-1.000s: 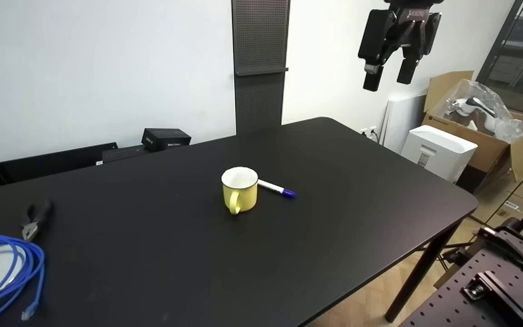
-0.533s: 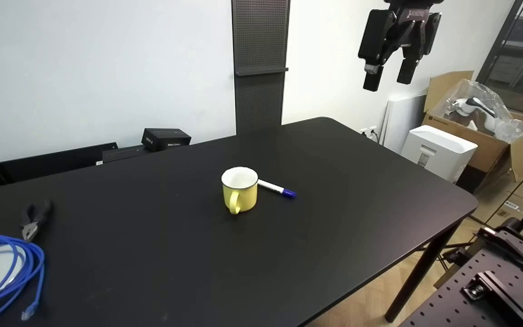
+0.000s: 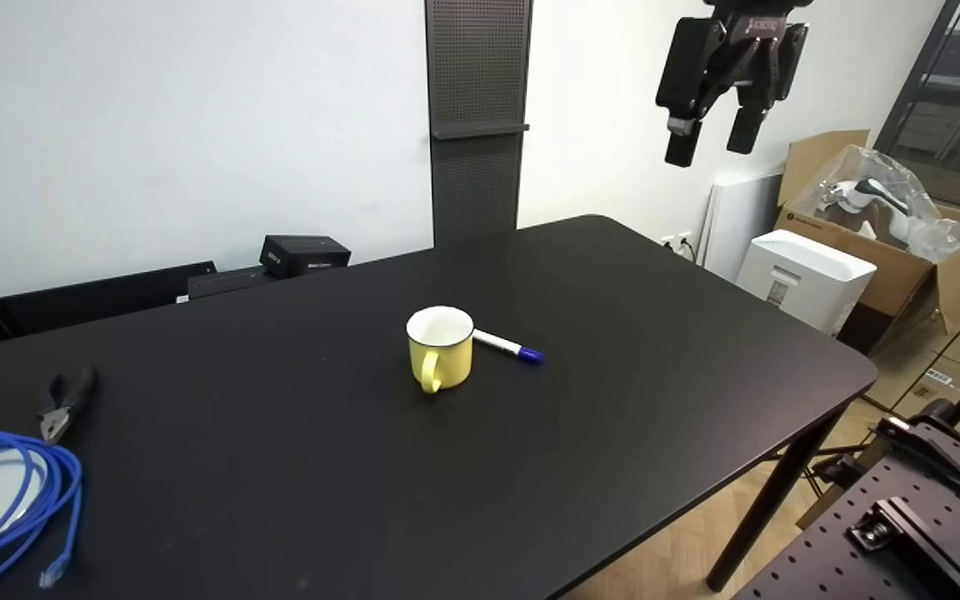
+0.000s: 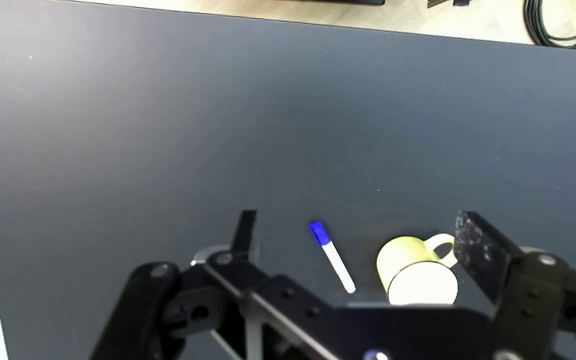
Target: Put the marker in the mug
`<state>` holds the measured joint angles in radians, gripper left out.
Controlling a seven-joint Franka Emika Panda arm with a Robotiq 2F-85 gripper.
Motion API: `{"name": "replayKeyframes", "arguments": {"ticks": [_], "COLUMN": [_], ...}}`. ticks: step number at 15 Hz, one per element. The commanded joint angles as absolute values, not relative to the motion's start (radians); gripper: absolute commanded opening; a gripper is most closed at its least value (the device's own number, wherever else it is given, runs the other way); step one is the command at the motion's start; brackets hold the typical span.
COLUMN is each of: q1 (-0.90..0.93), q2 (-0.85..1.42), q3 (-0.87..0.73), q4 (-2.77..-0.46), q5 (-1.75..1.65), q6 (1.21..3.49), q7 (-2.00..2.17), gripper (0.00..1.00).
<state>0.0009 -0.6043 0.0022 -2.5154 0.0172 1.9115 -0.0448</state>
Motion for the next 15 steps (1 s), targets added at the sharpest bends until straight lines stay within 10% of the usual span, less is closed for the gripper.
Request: {"name": "replayKeyframes", "arguments": {"ticks": [1,15], "q1": [-0.003,0.061], "q2": [-0.557,-0.097], "q3": [-0.005,-0.011], "q4": [-2.49,-2.296], "q5": [-0.018,-0.098], "q6": [1.977,2.333], "q7": [-0.068,-0.427], "gripper": [1.0,1.0]}}
